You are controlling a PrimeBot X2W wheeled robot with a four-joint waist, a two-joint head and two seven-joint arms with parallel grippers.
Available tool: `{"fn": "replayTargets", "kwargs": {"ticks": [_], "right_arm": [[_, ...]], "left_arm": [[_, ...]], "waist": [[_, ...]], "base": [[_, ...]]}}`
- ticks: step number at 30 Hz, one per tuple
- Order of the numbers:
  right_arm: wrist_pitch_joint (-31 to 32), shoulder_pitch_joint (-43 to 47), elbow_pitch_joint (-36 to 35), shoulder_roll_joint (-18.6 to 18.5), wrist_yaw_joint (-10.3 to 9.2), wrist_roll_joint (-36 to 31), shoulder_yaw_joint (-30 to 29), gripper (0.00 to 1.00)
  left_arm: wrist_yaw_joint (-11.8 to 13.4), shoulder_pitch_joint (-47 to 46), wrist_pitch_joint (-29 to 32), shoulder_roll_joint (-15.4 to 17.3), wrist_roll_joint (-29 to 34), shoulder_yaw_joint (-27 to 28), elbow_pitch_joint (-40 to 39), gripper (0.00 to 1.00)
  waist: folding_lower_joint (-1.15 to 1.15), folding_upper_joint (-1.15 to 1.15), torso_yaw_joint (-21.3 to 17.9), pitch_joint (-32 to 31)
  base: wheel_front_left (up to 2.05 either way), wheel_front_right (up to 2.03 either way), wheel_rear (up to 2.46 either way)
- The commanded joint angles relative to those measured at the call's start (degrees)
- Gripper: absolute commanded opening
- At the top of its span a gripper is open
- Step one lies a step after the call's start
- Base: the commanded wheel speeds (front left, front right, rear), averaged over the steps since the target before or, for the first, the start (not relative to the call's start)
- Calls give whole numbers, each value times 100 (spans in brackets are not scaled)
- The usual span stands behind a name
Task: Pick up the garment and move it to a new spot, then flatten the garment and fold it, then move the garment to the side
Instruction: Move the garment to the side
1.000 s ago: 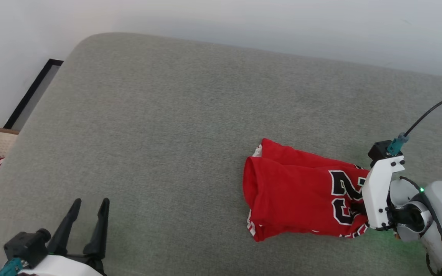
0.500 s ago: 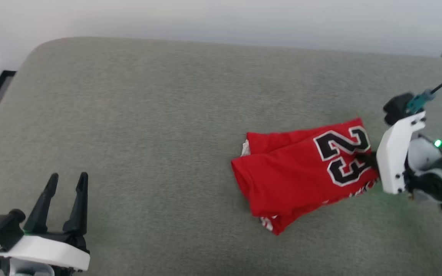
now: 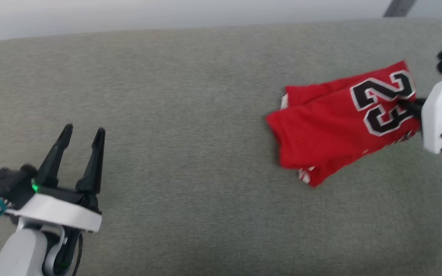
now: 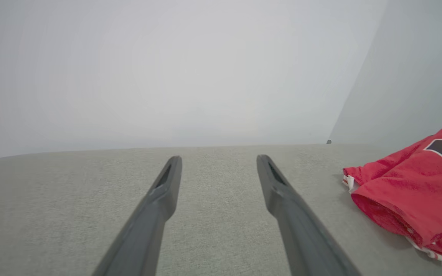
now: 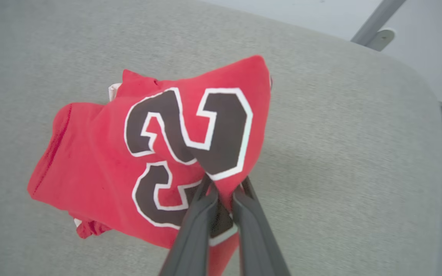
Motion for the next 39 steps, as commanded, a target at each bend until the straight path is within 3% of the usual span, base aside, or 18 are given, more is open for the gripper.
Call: {"fn": "replayTargets", "kwargs": {"ticks": [1,16,27,39], "right_arm": [[-105,-160,-16,-68,-5,-105,-126,0],[-844,-834,784,-439,-5,-906,-645,0],[-1833,-1209,1782,-747,-5,-1870,-695,0],[-2661,-1549,3288,-239,-5,-2600,-1017,0]], "left_arm": [[-21,-246,-27,28,14,-132,-23,100],[-21,-1615,-27,257,52,-1432,-21,100],[-20,-2514,-27,176,-120,-2325,88,100],[-20,-2723,-27,182,-190,-2486,156,100]], "waist": [[0,0,-287,209],[0,0,-994,812],[0,0,-784,1256],[0,0,-449,1510]], "base": [[0,0,0],[0,0,0],[0,0,0],[0,0,0]]}}
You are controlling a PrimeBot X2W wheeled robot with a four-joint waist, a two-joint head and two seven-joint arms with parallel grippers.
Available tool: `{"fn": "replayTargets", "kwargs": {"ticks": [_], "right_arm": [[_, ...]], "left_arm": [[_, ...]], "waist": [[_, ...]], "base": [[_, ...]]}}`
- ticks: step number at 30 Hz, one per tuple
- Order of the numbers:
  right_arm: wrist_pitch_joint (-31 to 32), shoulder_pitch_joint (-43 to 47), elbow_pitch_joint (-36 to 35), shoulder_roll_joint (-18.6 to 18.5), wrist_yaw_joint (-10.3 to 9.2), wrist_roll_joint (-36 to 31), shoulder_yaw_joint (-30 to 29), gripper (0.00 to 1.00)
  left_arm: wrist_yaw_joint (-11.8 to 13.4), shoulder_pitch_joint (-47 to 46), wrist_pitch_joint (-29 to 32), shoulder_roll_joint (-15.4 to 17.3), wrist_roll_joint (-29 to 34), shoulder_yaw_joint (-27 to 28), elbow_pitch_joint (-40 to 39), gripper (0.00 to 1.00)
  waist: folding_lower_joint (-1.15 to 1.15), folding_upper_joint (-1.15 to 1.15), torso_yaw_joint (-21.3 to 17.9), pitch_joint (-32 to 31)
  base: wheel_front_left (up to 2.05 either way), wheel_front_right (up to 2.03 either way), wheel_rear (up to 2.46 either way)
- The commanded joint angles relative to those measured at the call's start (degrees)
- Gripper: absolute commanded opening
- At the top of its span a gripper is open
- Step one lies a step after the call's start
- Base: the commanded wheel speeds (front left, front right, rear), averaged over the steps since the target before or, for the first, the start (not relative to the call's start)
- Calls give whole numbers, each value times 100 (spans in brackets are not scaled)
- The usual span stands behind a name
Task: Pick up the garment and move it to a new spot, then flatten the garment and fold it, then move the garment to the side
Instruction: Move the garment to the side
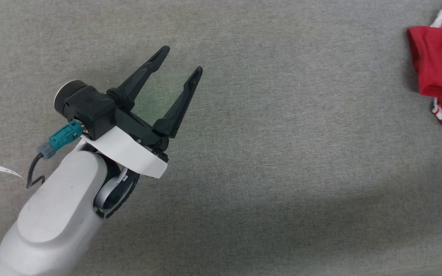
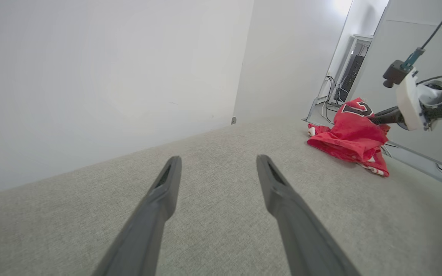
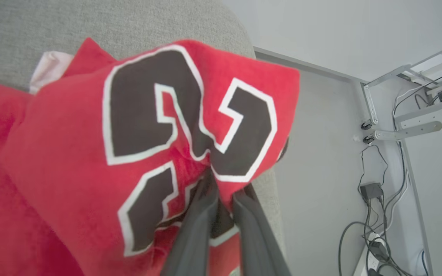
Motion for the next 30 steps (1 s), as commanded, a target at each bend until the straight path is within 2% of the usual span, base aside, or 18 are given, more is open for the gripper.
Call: {"fn": "replayTargets", "kwargs": {"ticks": [1,4,5,6,12,18,30], "right_arm": [[-115,-125,126,44,-5,-85,-98,0],[-245,-231,354,115,-5,-237,-209,45],[-306,-266,399,131,-5,-279,-243,87],[-333,-305,459,156,-5,-295,-284,100],[-446,-395,532,216,-5,-380,-305,100],[-709,-296,358,396,-5,-103,-312,100],[-1433,644,-432,1070,-5,699,55,100]], "left_arm": [[-19,-37,-27,5,-7,32,22,100],[-20,30,-27,35,-35,138,11,100],[-19,80,-27,40,-32,184,15,100],[-20,136,-27,39,-35,220,7,100],[-19,419,-27,86,-17,508,15,100],[-19,912,-27,64,-31,1036,33,100],[75,2068,-27,-188,267,2132,-128,100]], "waist": [[0,0,30,13],[0,0,38,-29],[0,0,35,-64],[0,0,29,-104],[0,0,9,-374],[0,0,43,-784],[0,0,332,-1702]], "base": [[0,0,0],[0,0,0],[0,0,0],[0,0,0],[0,0,0],[0,0,0],[0,0,0]]}}
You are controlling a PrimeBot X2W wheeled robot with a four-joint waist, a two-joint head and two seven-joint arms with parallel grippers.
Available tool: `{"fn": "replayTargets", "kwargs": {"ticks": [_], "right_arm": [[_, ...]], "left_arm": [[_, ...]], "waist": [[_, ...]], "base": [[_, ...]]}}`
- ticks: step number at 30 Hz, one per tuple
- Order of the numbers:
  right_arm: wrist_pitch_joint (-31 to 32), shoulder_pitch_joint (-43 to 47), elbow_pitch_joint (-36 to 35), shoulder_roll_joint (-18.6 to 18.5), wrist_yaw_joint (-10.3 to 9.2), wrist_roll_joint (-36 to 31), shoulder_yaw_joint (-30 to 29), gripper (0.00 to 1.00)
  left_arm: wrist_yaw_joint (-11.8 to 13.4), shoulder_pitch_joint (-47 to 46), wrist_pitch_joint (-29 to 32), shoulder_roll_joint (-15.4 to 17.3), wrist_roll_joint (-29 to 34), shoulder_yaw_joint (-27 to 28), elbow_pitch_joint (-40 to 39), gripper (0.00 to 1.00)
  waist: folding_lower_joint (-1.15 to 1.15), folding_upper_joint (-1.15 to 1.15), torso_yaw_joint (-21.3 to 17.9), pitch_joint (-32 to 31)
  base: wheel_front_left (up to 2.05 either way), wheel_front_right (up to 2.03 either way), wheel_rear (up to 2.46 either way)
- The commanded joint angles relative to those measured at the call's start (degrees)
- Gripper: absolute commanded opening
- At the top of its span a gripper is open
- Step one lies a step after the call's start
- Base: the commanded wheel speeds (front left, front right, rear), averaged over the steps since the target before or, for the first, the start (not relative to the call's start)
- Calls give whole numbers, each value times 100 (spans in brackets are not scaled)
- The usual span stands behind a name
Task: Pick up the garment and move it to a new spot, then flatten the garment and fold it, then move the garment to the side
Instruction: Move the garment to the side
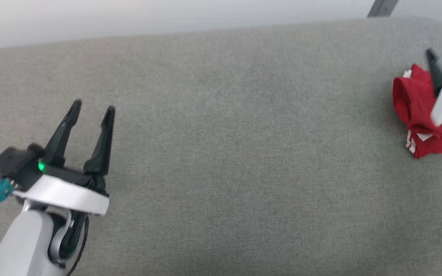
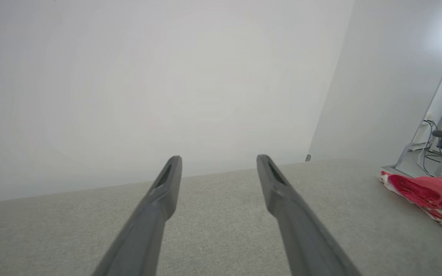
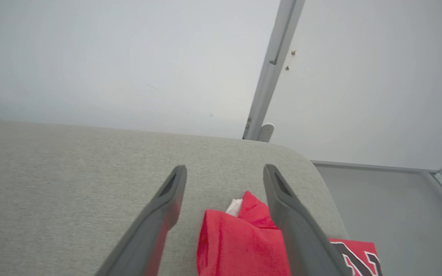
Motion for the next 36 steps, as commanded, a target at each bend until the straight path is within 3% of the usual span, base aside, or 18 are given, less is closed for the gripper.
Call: {"fn": "replayTargets", "kwargs": {"ticks": [1,8,19,26,36], "right_arm": [[-99,226,-124,98,-5,100,46,100],[-417,1034,-576,454,-5,454,124,100],[-1032,2387,-1250,654,-5,713,222,100],[-1593,3195,-1685,827,-5,623,-40,100],[-1832,4358,-2404,1247,-4,477,-575,100]], "left_arm": [[42,236,-27,-40,62,157,-42,100],[99,1029,-27,-106,245,667,-106,100],[49,2172,-27,-375,418,1462,-159,100],[-11,2636,-27,-619,539,1815,-202,100],[-53,2960,-27,-769,623,1979,-227,100]], "waist": [[0,0,132,-277],[0,0,279,-729],[0,0,478,-1220],[0,0,554,-1400],[0,0,552,-1521]], "base": [[0,0,0],[0,0,0],[0,0,0],[0,0,0],[0,0,0]]}}
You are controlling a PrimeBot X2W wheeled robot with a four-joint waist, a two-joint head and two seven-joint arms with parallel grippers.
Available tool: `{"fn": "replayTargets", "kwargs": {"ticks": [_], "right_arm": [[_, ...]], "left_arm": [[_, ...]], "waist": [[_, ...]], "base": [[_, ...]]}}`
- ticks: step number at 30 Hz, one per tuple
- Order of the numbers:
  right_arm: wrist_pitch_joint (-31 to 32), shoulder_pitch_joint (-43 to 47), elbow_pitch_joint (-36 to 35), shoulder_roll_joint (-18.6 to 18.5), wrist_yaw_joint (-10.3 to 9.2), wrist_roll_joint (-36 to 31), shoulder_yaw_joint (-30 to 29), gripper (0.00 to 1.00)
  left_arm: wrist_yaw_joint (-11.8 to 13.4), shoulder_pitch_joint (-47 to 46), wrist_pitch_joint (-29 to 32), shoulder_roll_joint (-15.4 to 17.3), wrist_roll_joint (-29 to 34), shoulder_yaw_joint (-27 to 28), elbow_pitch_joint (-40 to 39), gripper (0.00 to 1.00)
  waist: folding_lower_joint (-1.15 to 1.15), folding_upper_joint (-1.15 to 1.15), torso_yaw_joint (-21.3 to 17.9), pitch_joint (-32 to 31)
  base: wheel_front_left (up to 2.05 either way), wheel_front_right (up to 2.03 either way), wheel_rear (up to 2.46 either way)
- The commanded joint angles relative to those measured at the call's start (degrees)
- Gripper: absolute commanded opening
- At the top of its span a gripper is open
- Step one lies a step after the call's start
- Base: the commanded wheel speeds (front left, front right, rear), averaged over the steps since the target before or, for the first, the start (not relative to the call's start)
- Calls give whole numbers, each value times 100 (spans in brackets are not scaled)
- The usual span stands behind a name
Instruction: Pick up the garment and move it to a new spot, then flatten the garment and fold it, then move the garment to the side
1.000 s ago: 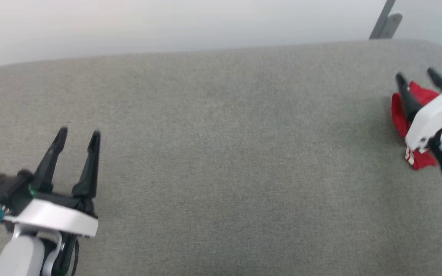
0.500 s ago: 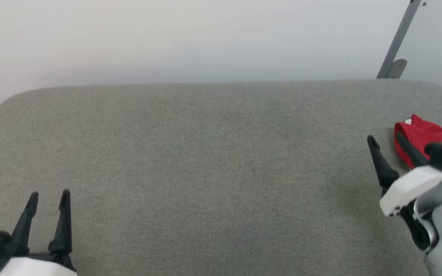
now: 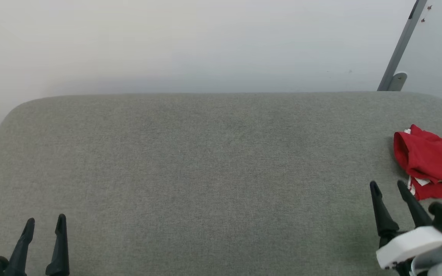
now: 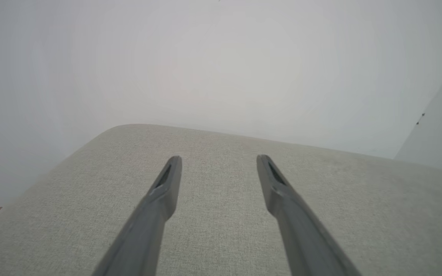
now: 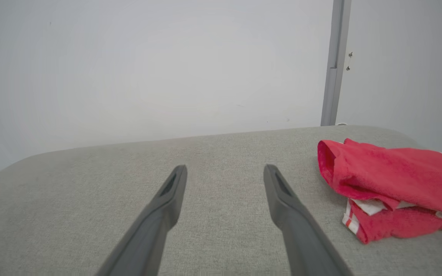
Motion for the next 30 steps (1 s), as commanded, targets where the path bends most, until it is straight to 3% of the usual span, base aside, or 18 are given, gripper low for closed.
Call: {"fn": "replayTargets", "kwargs": {"ticks": [1,11,25,26,30], "right_arm": [[-45,126,-99,51,-3,-17,-39,100],[-78,690,-680,313,-3,-158,-284,100],[106,817,-952,483,-3,-281,-328,100],[119,812,-958,500,-3,-260,-312,0],[114,815,-838,497,1,-234,-292,0]], "left_arm": [[-18,81,-27,4,50,0,-43,100],[-20,203,-27,26,-72,-105,-122,100],[-21,218,-27,20,-86,-172,-182,100],[-21,211,-27,2,-74,-156,-202,0],[0,193,20,-92,-140,-201,-66,0]], "waist": [[0,0,-15,-10],[0,0,-79,-58],[0,0,-96,-70],[0,0,-92,-75],[0,0,-96,-74]], "base": [[0,0,0],[0,0,0],[0,0,0],[0,0,0],[0,0,0]]}}
